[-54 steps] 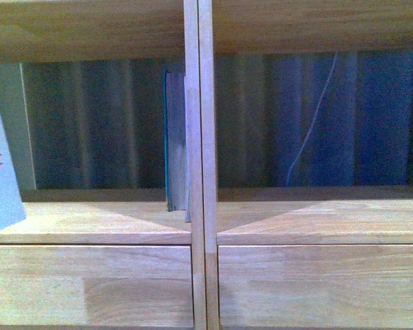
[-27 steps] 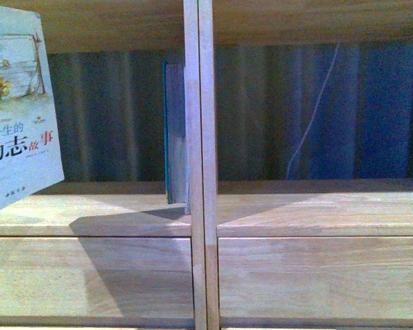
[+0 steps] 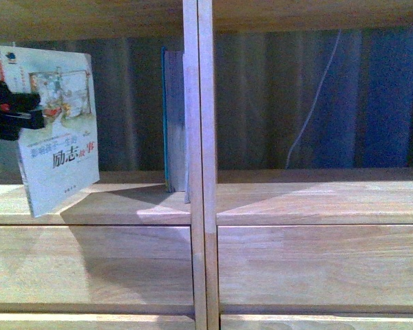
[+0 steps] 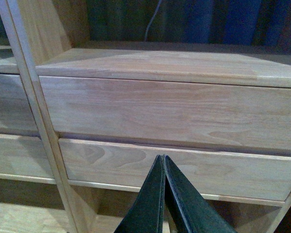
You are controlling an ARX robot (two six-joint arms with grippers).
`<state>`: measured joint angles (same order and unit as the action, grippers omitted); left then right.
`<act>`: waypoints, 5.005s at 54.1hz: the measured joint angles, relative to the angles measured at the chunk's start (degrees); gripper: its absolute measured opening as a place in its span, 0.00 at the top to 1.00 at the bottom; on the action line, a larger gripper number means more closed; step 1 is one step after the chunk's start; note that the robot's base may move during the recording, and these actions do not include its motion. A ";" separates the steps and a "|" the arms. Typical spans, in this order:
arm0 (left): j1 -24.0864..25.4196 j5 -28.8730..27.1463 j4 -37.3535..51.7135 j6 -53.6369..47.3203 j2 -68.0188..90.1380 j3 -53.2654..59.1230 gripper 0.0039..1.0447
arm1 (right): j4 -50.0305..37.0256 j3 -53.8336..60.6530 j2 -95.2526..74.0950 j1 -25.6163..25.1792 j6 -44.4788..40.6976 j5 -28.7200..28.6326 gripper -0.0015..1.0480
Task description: Organize books on shelf
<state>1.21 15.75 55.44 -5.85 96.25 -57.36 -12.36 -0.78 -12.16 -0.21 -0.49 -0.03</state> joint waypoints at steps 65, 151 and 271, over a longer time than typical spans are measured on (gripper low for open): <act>-13.66 -15.10 -16.11 -6.12 20.28 -30.23 0.94 | 12.26 0.00 11.80 0.02 0.11 0.00 0.07; 1.27 8.20 -24.76 8.96 -46.42 31.23 0.07 | 12.26 0.00 11.82 0.02 0.11 0.00 0.07; -1.03 -15.76 -55.67 6.10 -95.91 56.65 0.07 | 12.28 0.00 11.85 0.02 0.11 0.00 0.07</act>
<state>0.19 -0.01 -0.23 0.25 0.34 -0.71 -0.08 -0.78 -0.32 -0.19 -0.38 -0.03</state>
